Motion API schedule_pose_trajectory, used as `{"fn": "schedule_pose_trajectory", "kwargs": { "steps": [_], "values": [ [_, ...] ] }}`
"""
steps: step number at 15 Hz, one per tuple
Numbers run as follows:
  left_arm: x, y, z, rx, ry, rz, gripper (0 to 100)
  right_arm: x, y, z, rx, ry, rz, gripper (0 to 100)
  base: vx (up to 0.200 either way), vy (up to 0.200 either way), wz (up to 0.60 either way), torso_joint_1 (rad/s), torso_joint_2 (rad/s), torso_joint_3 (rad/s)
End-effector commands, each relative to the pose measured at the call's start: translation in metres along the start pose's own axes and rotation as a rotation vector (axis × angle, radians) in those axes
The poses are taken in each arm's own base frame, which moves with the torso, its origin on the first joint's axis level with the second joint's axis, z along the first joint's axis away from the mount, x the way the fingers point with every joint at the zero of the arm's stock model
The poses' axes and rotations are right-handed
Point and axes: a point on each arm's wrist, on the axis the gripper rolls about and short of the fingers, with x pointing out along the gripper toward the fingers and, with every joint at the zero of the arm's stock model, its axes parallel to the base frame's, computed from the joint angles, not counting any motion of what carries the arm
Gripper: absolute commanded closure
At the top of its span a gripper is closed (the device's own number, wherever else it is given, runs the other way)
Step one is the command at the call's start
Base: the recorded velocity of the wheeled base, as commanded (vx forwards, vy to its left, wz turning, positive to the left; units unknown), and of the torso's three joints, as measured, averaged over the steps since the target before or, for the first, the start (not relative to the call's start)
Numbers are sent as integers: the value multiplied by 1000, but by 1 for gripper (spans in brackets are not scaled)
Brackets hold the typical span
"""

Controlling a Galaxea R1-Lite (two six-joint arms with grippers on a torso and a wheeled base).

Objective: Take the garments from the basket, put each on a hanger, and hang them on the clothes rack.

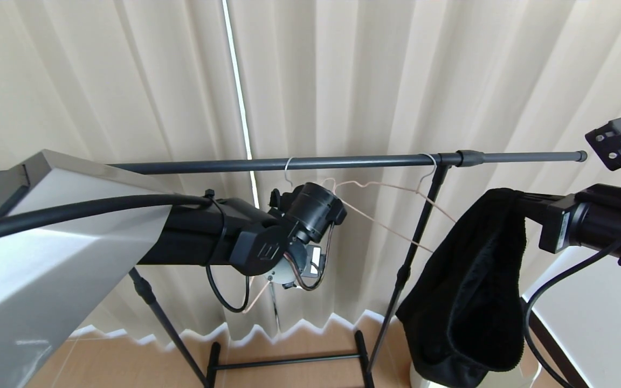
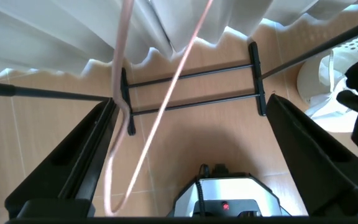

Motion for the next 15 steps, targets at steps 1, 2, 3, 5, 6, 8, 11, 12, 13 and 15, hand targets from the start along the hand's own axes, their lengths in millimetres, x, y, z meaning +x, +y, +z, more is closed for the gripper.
{"fn": "schedule_pose_trajectory", "kwargs": {
  "steps": [1,2,3,5,6,8,11,12,13,15],
  "values": [
    [7,-1,0,-4,2,5,0,1,0,0,0,2,1,100,0,0,0,0,0,0],
    [9,-2,-1,-5,1,5,0,1,0,0,2,2,1,100,0,0,0,0,0,0],
    [13,1,0,-17,-3,10,0,1,0,0,0,2,1,100,0,0,0,0,0,0],
    [15,4,1,-25,-2,12,0,1,0,0,0,3,1,100,0,0,0,0,0,0],
    [15,5,2,-27,-3,13,0,1,0,-1,1,5,1,100,0,0,0,0,0,0],
    [17,4,2,-28,-2,14,0,2,0,-1,1,6,1,100,0,0,0,0,0,0],
    [32,-3,-2,-27,1,17,0,2,0,-2,1,8,1,100,0,0,0,0,0,0],
    [33,-3,-2,-31,-3,16,0,2,0,-2,1,8,1,100,0,0,0,0,0,0],
    [34,-2,-1,-36,-8,16,100,2,0,-2,1,8,1,100,0,0,0,0,0,0],
    [30,-2,2,-38,-15,12,100,2,0,-2,1,9,1,100,0,0,0,0,0,0]
  ]
}}
